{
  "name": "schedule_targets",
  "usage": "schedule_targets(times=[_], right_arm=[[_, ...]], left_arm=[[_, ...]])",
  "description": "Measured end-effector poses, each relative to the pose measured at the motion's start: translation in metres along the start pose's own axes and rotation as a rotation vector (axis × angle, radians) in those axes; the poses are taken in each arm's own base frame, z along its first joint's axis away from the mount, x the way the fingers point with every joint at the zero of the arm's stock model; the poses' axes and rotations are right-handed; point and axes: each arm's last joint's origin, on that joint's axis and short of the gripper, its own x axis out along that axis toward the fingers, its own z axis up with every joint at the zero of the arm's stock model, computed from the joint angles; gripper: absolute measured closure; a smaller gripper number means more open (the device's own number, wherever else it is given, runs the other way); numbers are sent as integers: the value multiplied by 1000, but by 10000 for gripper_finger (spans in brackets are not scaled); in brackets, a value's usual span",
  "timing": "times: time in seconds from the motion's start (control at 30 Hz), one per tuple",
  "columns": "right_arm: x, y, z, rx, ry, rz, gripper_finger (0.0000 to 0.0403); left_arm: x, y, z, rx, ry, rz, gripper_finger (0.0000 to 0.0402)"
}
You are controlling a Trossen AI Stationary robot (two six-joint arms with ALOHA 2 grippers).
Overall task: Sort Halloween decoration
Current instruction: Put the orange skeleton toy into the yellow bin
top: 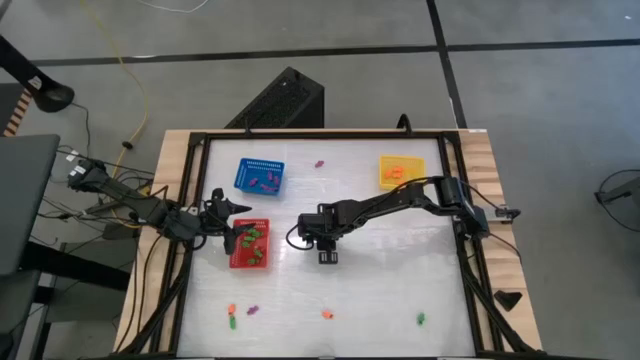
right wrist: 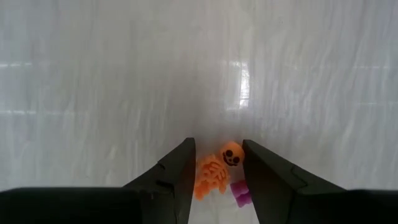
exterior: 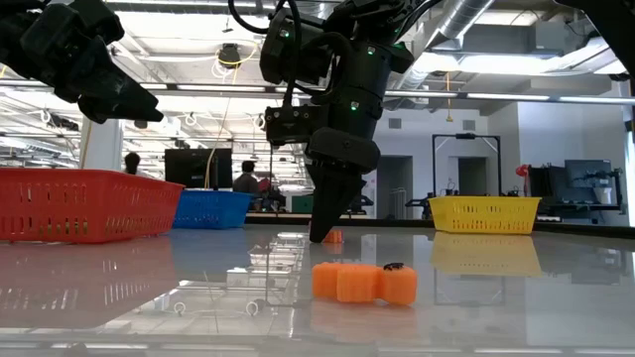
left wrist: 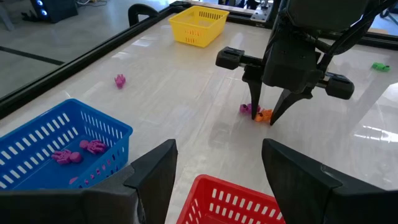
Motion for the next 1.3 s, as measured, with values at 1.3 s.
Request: schedule_targets(times=[1.3], right_arm=[[-110, -57, -17, 1, 104, -37, 242]], left_arm=[[0, 0, -1, 2, 9, 0, 175]])
